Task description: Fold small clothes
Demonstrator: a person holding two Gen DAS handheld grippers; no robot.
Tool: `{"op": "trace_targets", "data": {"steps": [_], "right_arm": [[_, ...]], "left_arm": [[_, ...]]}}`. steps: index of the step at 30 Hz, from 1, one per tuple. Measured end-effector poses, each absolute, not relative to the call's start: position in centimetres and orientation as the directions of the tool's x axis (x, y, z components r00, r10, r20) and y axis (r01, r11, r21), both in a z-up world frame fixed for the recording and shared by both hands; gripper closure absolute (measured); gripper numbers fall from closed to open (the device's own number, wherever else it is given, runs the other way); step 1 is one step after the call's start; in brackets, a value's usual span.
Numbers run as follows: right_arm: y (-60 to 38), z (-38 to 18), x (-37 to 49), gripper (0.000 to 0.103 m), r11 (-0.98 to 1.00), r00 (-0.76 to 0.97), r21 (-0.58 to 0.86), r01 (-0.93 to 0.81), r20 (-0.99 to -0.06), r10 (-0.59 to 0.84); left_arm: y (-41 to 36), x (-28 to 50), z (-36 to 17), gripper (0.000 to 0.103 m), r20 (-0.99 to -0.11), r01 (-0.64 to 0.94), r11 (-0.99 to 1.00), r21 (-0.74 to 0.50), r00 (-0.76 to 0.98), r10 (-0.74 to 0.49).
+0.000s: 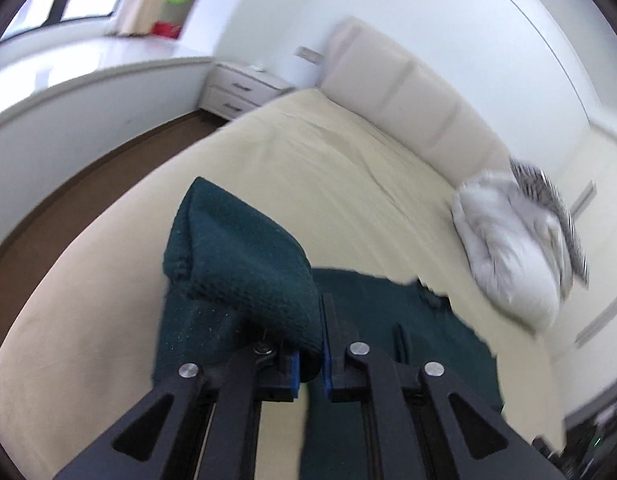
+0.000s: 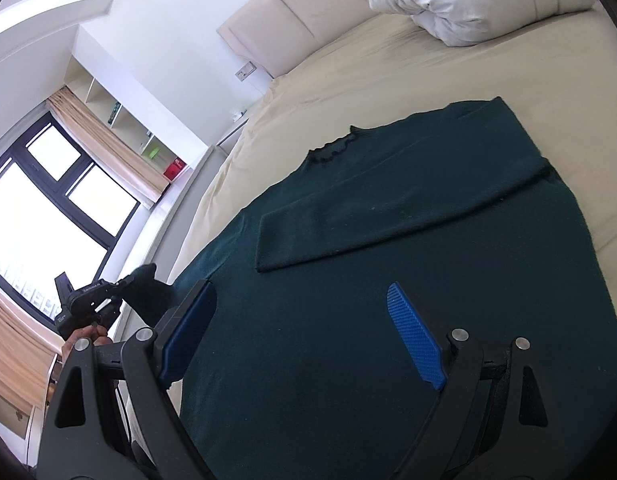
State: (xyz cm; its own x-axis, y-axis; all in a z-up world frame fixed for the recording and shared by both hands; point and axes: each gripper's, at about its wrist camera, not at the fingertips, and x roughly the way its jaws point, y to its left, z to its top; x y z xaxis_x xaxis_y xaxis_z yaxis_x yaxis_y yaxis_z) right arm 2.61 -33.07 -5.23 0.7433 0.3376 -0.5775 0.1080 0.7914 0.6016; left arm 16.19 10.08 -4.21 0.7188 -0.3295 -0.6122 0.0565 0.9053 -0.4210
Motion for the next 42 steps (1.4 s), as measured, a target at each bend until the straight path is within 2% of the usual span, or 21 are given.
{"op": "trace_targets", "data": {"steps": [3, 4, 7, 9, 10, 11, 12, 14, 19, 21, 25, 28, 31, 33, 35, 37, 42], "right_arm": [[-35.4, -5.9, 1.2, 0.016, 0.768, 0.761, 0.622, 0.154, -0.570, 0.309], [-36.2, -6.1, 0.8, 0.016, 0.760, 0.765, 0.626, 0.172, -0.571, 0.297], [-38.0, -7.0, 0.1, 0.016, 0.745, 0.765, 0.631, 0.215, -0.584, 0.273], [-38.9, -7.7, -0.1, 0.016, 0.740, 0.755, 0.628, 0.239, -0.599, 0.265], [-39.3, -8.0, 0.0, 0.016, 0.738, 0.751, 0.627, 0.248, -0.606, 0.263], [-39.6, -8.3, 0.1, 0.016, 0.736, 0.748, 0.628, 0.252, -0.609, 0.264], [-39.8, -8.7, 0.4, 0.016, 0.735, 0.743, 0.629, 0.253, -0.613, 0.269], [-39.7, -9.2, 1.4, 0.016, 0.737, 0.730, 0.626, 0.255, -0.624, 0.278], [-37.2, -10.0, 5.4, 0.016, 0.734, 0.687, 0.645, 0.215, -0.634, 0.355], [-35.3, -9.9, 7.4, 0.016, 0.749, 0.658, 0.639, 0.173, -0.641, 0.395], [-31.1, -11.1, 11.8, 0.018, 0.777, 0.570, 0.611, 0.154, -0.697, 0.435], [-28.0, -12.0, 14.5, 0.027, 0.815, 0.507, 0.567, 0.125, -0.742, 0.439], [-25.4, -12.5, 16.3, 0.044, 0.898, 0.473, 0.430, 0.097, -0.813, 0.338], [-24.8, -12.3, 16.8, 0.056, 0.917, 0.472, 0.388, 0.089, -0.827, 0.304], [-24.9, -12.0, 17.0, 0.089, 0.923, 0.474, 0.374, 0.093, -0.832, 0.289], [-25.0, -11.1, 16.9, 0.095, 0.935, 0.490, 0.347, 0.077, -0.829, 0.268], [-25.1, -5.8, 15.9, 0.097, 0.963, 0.586, 0.268, -0.020, -0.777, 0.229]], "left_arm": [[-1.7, 15.1, -5.5, 0.094, -0.655, 0.262, 0.947, -0.184, 0.685, -0.317], [-4.2, 14.8, -6.4, 0.094, -0.671, 0.301, 0.943, -0.144, 0.670, -0.316], [-9.8, 14.2, -10.7, 0.084, -0.764, 0.372, 0.924, -0.088, 0.570, -0.303], [-10.8, 13.6, -13.0, 0.061, -0.799, 0.374, 0.923, -0.090, 0.527, -0.291], [-10.6, 13.0, -13.5, 0.058, -0.800, 0.376, 0.922, -0.098, 0.521, -0.298], [-10.5, 12.5, -13.5, 0.048, -0.797, 0.378, 0.920, -0.102, 0.522, -0.303], [-10.3, 11.9, -13.3, 0.033, -0.794, 0.384, 0.917, -0.109, 0.522, -0.313], [-9.9, 10.5, -12.8, 0.020, -0.786, 0.395, 0.910, -0.125, 0.521, -0.334], [-6.1, 7.9, -11.1, 0.020, -0.747, 0.407, 0.886, -0.221, 0.514, -0.422], [-3.0, 8.4, -10.3, 0.020, -0.718, 0.349, 0.886, -0.306, 0.526, -0.455], [2.4, 10.3, -9.2, 0.021, -0.671, 0.234, 0.885, -0.402, 0.583, -0.458], [5.5, 11.8, -9.0, 0.021, -0.662, 0.169, 0.885, -0.434, 0.607, -0.440], [7.7, 12.4, -9.0, 0.022, -0.649, 0.124, 0.880, -0.458, 0.631, -0.426], [8.7, 12.8, -9.4, 0.022, -0.645, 0.098, 0.873, -0.477, 0.636, -0.424], [9.6, 13.2, -9.6, 0.022, -0.642, 0.075, 0.864, -0.498, 0.638, -0.425], [10.6, 13.4, -9.5, 0.022, -0.635, 0.056, 0.860, -0.507, 0.650, -0.417], [11.7, 14.9, -8.7, 0.022, -0.623, 0.024, 0.852, -0.522, 0.672, -0.401]]}}
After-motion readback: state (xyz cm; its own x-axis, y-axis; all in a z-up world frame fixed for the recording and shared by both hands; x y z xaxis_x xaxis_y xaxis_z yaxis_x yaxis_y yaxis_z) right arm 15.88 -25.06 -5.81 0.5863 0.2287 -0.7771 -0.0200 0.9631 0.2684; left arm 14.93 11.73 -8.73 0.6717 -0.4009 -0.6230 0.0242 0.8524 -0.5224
